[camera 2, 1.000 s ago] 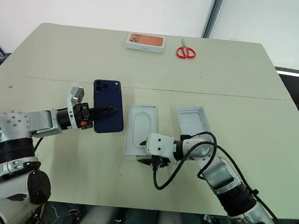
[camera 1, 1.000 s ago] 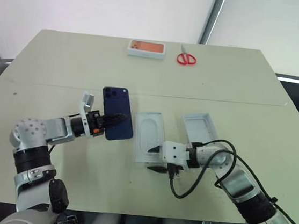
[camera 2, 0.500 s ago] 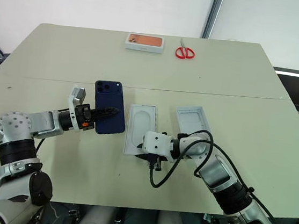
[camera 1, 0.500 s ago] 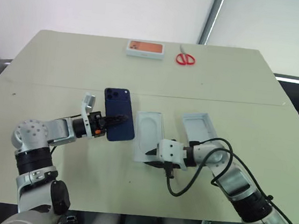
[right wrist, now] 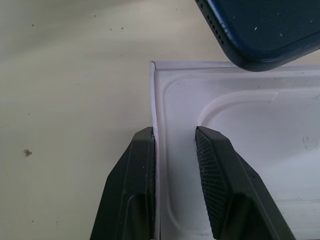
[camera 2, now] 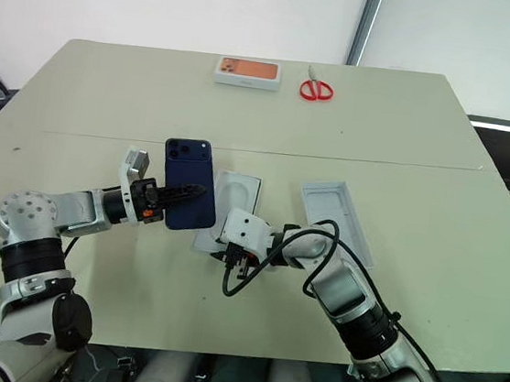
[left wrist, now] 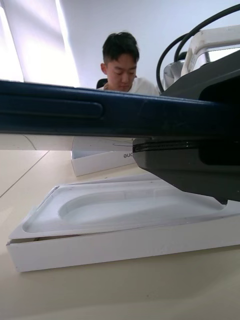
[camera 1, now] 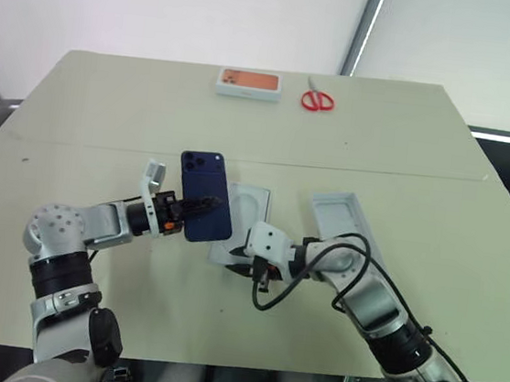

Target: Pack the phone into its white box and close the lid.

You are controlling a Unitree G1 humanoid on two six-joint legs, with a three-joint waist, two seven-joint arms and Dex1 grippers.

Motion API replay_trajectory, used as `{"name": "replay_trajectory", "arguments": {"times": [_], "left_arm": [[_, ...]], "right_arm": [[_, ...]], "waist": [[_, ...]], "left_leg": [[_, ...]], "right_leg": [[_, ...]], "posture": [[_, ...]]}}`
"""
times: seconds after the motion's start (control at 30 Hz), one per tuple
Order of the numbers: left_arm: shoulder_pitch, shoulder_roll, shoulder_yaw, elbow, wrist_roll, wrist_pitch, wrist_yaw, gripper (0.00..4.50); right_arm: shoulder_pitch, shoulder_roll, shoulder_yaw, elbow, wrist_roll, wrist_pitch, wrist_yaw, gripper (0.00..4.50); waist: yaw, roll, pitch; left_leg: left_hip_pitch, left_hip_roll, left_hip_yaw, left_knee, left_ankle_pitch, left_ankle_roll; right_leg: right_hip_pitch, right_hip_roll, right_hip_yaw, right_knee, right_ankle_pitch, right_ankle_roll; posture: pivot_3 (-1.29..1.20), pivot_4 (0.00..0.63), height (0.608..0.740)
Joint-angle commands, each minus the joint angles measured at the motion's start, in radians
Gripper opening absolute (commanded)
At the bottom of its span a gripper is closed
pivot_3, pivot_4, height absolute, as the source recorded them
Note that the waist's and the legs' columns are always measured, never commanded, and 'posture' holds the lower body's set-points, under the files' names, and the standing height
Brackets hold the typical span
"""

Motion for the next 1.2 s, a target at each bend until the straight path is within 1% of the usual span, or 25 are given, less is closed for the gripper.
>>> {"name": "replay_trajectory", "arguments": {"times": [0.03, 0.13, 0.2, 0.37, 0.43, 0.5, 0.57, 0.63, 0.77, 0.97, 1.03, 1.07, 1.1, 1.2], "left_arm": [[-0.013, 0.001, -0.012, -0.031, -0.034, 0.0, -0.014, 0.0], [-0.01, 0.006, -0.021, -0.028, -0.036, 0.004, -0.02, 0.0], [-0.008, 0.011, -0.032, -0.025, -0.035, 0.002, -0.029, 0.0], [-0.016, 0.037, -0.09, -0.005, -0.023, -0.024, -0.069, 0.0], [-0.036, 0.06, -0.145, 0.029, 0.001, -0.054, -0.105, 0.0], [-0.068, 0.09, -0.215, 0.092, 0.03, -0.079, -0.152, 0.0], [-0.08, 0.124, -0.311, 0.119, 0.066, -0.126, -0.217, 0.0], [-0.103, 0.14, -0.38, 0.159, 0.089, -0.153, -0.273, 0.0], [-0.147, 0.148, -0.507, 0.243, 0.152, -0.206, -0.364, 0.0], [-0.177, 0.131, -0.563, 0.301, 0.178, -0.216, -0.421, 0.0], [-0.183, 0.122, -0.545, 0.319, 0.176, -0.21, -0.417, 1.0], [-0.185, 0.121, -0.543, 0.322, 0.179, -0.212, -0.418, 1.31], [-0.187, 0.121, -0.543, 0.321, 0.186, -0.218, -0.413, 1.73], [-0.187, 0.121, -0.547, 0.304, 0.194, -0.22, -0.411, 3.31]], "right_arm": [[0.002, -0.02, -0.003, -0.027, 0.027, -0.002, 0.023, 2.58], [-0.003, -0.046, -0.025, -0.065, 0.055, 0.001, 0.048, 4.05], [-0.013, -0.064, -0.049, -0.083, 0.071, 0.004, 0.051, 4.05], [-0.03, -0.127, -0.155, -0.144, 0.161, 0.064, 0.074, 4.05], [-0.026, -0.158, -0.217, -0.164, 0.217, 0.099, 0.088, 4.05], [-0.008, -0.201, -0.253, -0.152, 0.216, 0.082, 0.086, 4.05], [-0.001, -0.225, -0.252, -0.124, 0.193, 0.058, 0.068, 4.05], [0.002, -0.226, -0.25, -0.117, 0.201, 0.054, 0.062, 4.05], [0.003, -0.211, -0.244, -0.119, 0.198, 0.052, 0.027, 4.05], [0.017, -0.212, -0.233, -0.133, 0.187, 0.049, -0.009, 4.05], [0.022, -0.216, -0.236, -0.134, 0.188, 0.047, -0.017, 4.12], [0.024, -0.217, -0.238, -0.132, 0.187, 0.045, -0.022, 4.12], [0.026, -0.219, -0.239, -0.131, 0.186, 0.044, -0.025, 4.12], [0.024, -0.216, -0.233, -0.123, 0.181, 0.033, -0.031, 4.12]], "waist": [[0.0, 0.0, 0.0], [0.0, 0.0, 0.0], [0.0, 0.0, 0.0], [0.001, 0.0, 0.0], [0.001, 0.0, 0.0], [0.005, 0.0, 0.001], [0.004, -0.001, 0.001], [0.002, -0.001, 0.001], [0.0, 0.0, 0.001], [0.0, 0.0, 0.001], [0.0, 0.0, 0.001], [0.0, 0.0, 0.001], [0.0, 0.0, 0.001], [0.0, 0.0, 0.001]], "left_leg": [[0.0, 0.0, 0.0, 0.0, 0.0, 0.0], [0.0, 0.0, 0.0, 0.0, 0.0, 0.0], [0.0, 0.0, 0.0, 0.0, 0.0, 0.0], [-0.001, 0.0, 0.0, 0.0, 0.0, 0.0], [-0.001, 0.0, 0.0, 0.0, 0.0, 0.0], [-0.001, 0.0, 0.0, 0.0, 0.0, 0.0], [-0.001, -0.001, 0.0, 0.0, 0.0, 0.0], [-0.001, -0.001, 0.0, 0.0, 0.0, 0.0], [-0.001, -0.001, 0.001, -0.001, 0.0, 0.001], [-0.002, -0.001, 0.0, -0.001, 0.0, 0.001], [-0.002, -0.001, 0.001, -0.001, 0.0, 0.001], [-0.002, -0.001, 0.0, 0.0, 0.0, 0.001], [-0.002, -0.001, 0.0, 0.0, 0.0, 0.001], [-0.001, -0.001, 0.0, 0.0, 0.0, 0.001]], "right_leg": [[0.0, 0.0, 0.0, 0.0, 0.0, 0.0], [0.0, 0.0, 0.0, 0.0, 0.0, 0.0], [0.0, 0.0, 0.0, 0.0, 0.0, 0.0], [0.0, 0.0, 0.0, 0.0, 0.0, 0.0], [0.0, 0.0, 0.0, 0.0, 0.0, 0.0], [0.0, 0.0, 0.0, 0.0, 0.0, 0.0], [0.0, 0.0, -0.001, -0.001, 0.0, 0.0], [0.0, -0.001, 0.0, -0.001, 0.0, 0.0], [-0.001, -0.001, 0.0, -0.001, 0.0, 0.0], [-0.001, -0.001, 0.0, -0.001, 0.0, 0.0], [-0.001, -0.001, 0.0, -0.001, 0.0, 0.0], [-0.001, -0.001, 0.0, -0.001, 0.0, 0.0], [-0.001, -0.001, 0.0, -0.001, 0.0, 0.0], [0.0, -0.001, 0.0, -0.001, 0.0, 0.0]], "posture": [[0.0, 0.15, 0.74], [0.0, 0.15, 0.74], [0.0, 0.15, 0.74], [0.0, 0.15, 0.74], [0.0, 0.15, 0.74], [0.0, 0.15, 0.74], [0.0, 0.15, 0.74], [0.0, 0.15, 0.74], [0.0, 0.15, 0.74], [0.0, 0.15, 0.74], [0.0, 0.15, 0.74], [0.0, 0.15, 0.74], [0.0, 0.15, 0.74], [0.0, 0.15, 0.74]]}}
